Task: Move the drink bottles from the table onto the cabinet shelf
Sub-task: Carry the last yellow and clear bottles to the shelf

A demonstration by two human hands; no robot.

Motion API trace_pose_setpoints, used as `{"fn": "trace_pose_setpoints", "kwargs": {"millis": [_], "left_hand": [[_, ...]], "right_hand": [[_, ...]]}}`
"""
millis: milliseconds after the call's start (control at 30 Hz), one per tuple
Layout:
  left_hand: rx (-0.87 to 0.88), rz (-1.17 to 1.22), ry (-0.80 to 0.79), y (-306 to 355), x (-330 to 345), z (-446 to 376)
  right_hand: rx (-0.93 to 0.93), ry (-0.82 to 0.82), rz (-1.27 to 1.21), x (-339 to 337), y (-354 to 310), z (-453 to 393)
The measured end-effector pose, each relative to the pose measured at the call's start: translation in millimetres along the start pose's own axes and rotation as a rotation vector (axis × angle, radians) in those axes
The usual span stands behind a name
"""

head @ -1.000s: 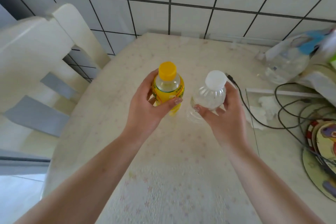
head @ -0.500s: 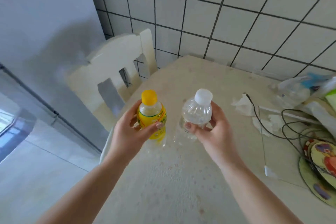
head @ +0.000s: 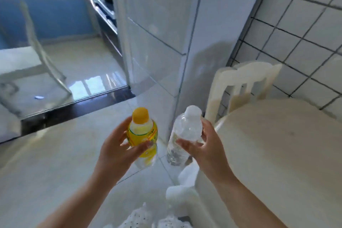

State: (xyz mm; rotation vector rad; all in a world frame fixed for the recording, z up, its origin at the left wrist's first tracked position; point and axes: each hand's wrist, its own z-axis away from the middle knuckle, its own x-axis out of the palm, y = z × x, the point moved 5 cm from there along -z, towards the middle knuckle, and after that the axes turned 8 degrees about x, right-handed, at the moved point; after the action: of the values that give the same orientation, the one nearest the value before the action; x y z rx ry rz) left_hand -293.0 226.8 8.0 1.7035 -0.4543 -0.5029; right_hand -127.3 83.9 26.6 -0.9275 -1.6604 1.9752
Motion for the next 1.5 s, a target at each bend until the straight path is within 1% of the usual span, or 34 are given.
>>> {"fn": "trace_pose_setpoints", "kwargs": {"millis": [167,300,433,567,700,867,967,1167,1367,1500], "left_hand": [[-0.019,-0.081,0.288,2.5,-126.0,60.8],[-0.059,-0.141,0.551,8.1,-196.9,127.6],[-0.128,-0.189,0.823,12.8,-254.7,213.1],[-0.165,-0.201,1.095,28.4,-293.1,299.7],[-0.188,-0.213,1.348,42.4,-326.4,389.6],[-0.185,-0.226,1.523,66.9,-382.3,499.7],[-0.15,-0.241,1.605,86.5,-420.5,570.3],[-0.159,-0.356,1.749,132.7,-481.8,705.4],[-0.144,-0.418,1.95,153.3,-532.6,810.9],[-0.137,-0.481,2.047,165.8,-580.4,871.3]], "right_hand": [[-0.064,-0.322,0.004,132.3,-27.6,17.9],[-0.117,-0.598,0.018,226.0,-40.1,45.1],[-0.219,-0.867,0.061,307.3,-53.2,95.5],[-0.229,-1.128,0.074,375.9,-64.6,162.5],[-0.224,-1.334,0.096,435.2,-75.2,245.7],[-0.26,-1.505,0.078,503.1,-93.3,366.7],[-0.303,-1.575,0.067,545.9,-102.3,443.1],[-0.365,-1.697,0.069,618.4,-122.5,595.1],[-0.453,-1.835,0.056,681.6,-150.5,727.7],[-0.48,-1.945,0.006,731.7,-165.4,806.7]]}}
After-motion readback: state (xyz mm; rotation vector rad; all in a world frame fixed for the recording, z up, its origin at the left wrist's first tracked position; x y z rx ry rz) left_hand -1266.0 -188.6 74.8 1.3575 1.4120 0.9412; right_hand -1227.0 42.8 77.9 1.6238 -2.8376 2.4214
